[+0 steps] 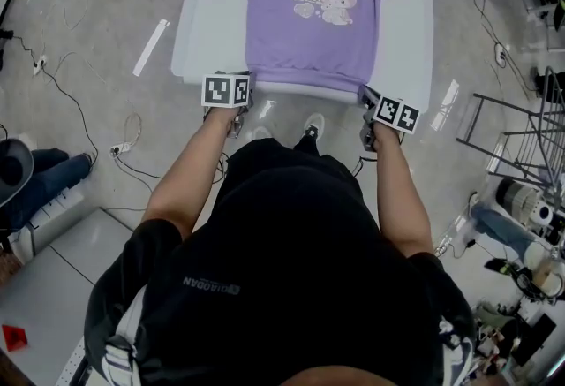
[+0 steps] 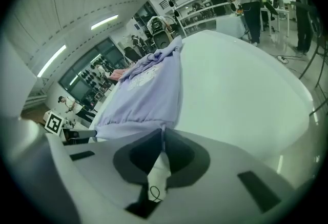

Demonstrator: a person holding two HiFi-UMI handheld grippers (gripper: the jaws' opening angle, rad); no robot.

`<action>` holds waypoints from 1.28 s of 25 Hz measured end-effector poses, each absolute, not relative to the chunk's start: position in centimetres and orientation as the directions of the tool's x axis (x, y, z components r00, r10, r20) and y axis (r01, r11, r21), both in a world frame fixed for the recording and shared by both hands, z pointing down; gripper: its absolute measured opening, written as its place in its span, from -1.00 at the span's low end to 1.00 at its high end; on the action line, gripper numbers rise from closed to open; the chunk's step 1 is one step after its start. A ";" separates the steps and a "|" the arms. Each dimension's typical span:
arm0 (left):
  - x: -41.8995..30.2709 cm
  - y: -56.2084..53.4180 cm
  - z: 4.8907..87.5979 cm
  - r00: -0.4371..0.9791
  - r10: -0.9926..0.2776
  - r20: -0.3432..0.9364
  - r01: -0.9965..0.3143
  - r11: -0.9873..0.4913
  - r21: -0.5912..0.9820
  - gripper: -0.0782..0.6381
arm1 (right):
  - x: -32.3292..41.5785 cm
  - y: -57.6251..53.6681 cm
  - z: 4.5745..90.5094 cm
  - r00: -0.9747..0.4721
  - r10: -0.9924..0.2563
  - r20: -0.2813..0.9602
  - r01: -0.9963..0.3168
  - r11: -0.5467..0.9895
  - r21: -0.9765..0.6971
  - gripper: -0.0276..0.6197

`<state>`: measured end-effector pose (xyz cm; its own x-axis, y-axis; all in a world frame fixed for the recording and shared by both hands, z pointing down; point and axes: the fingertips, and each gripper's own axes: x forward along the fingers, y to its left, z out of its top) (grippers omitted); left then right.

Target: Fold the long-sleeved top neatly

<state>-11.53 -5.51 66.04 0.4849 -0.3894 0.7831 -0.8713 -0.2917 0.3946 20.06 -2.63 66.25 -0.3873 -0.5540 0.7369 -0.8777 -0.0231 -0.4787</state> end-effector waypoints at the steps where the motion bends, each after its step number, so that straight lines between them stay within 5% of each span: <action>1: -11.5 -5.5 66.0 0.497 -0.392 0.774 -0.865 -0.291 0.409 -0.70 | 20.0 -2.5 66.0 -0.393 -0.561 0.728 -0.876 -0.012 -0.482 -0.84; 17: -14.3 -1.6 60.2 0.623 -0.432 0.653 -0.782 -0.353 0.513 -0.70 | 17.6 3.4 58.4 -0.441 -0.672 0.595 -0.816 0.024 -0.578 -0.86; 25: -12.3 -9.8 50.8 0.694 -0.548 0.468 -0.705 -0.383 0.597 -0.70 | 18.7 -3.5 50.5 -0.449 -0.793 0.413 -0.733 0.062 -0.678 -0.86; 32: -10.7 -19.6 48.1 0.632 -0.605 0.484 -0.764 -0.382 0.520 -0.70 | 19.7 -14.0 46.9 -0.455 -0.810 0.371 -0.746 0.119 -0.655 -0.85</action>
